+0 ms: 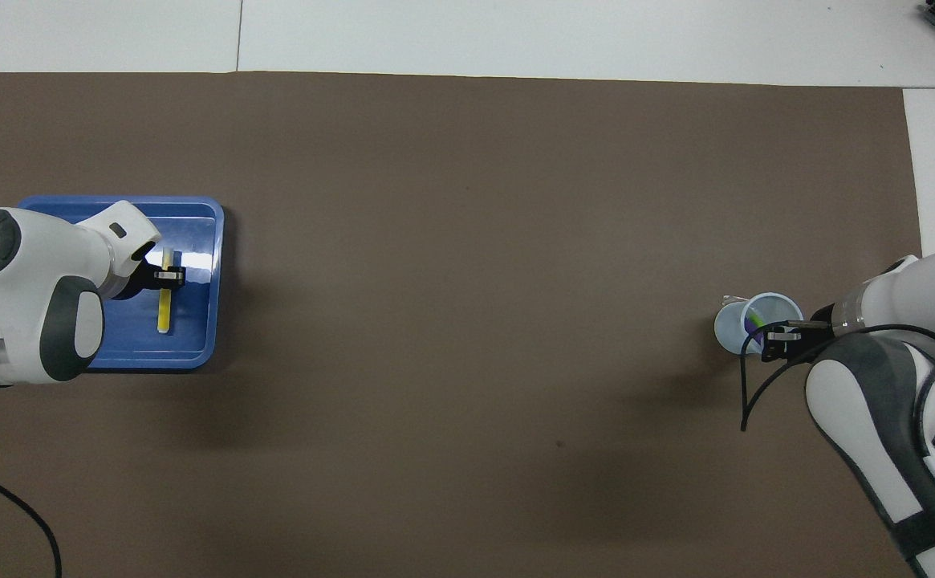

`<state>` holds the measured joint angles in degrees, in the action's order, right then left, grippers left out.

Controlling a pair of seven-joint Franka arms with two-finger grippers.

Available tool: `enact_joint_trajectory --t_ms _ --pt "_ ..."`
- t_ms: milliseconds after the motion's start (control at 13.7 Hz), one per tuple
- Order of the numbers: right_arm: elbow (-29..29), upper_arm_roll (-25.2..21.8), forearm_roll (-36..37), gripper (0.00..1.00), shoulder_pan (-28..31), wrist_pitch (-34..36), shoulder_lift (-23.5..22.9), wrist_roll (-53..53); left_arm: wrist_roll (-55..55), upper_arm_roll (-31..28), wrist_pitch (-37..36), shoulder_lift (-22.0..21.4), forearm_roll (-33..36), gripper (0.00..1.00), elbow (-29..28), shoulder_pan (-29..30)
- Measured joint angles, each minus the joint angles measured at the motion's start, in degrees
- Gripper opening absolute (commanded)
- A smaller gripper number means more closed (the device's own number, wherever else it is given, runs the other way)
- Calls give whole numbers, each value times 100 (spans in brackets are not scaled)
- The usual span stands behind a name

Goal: Right arm passes pens to left for tray arrangement
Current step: 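Lower the yellow pen into the blue tray and open the left gripper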

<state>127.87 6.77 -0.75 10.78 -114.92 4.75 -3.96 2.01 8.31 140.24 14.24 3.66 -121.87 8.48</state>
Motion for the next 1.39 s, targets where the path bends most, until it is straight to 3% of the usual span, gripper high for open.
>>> enact_joint_trajectory --t_ms 73,219,292,365,438,584,877,1388 --pt "0 1 1 3 0 4 0 1 -1 0 17 6 4 100 0 3" --pt "0 3 4 2 0 8 0 57 -4 1 35 34 5 100 0 3" --pt "-1 3 4 40 0 12 0 133 -6 4 41 53 5 100 0 3" --pt "-1 3 4 58 0 13 0 175 -7 7 44 70 5 100 0 3" --pt "-1 4 4 57 0 5 -9 203 -9 8 44 82 5 100 0 3" --pt "-22 6 4 42 0 0 -29 214 -14 8 21 86 5 100 7 3" --pt "-116 24 3 41 -5 0 -67 210 -47 35 -688 1 -14 100 387 3" --pt "-296 55 0 39 -222 35 -160 -143 -451 96 -2101 -1031 -489 100 569 -6"
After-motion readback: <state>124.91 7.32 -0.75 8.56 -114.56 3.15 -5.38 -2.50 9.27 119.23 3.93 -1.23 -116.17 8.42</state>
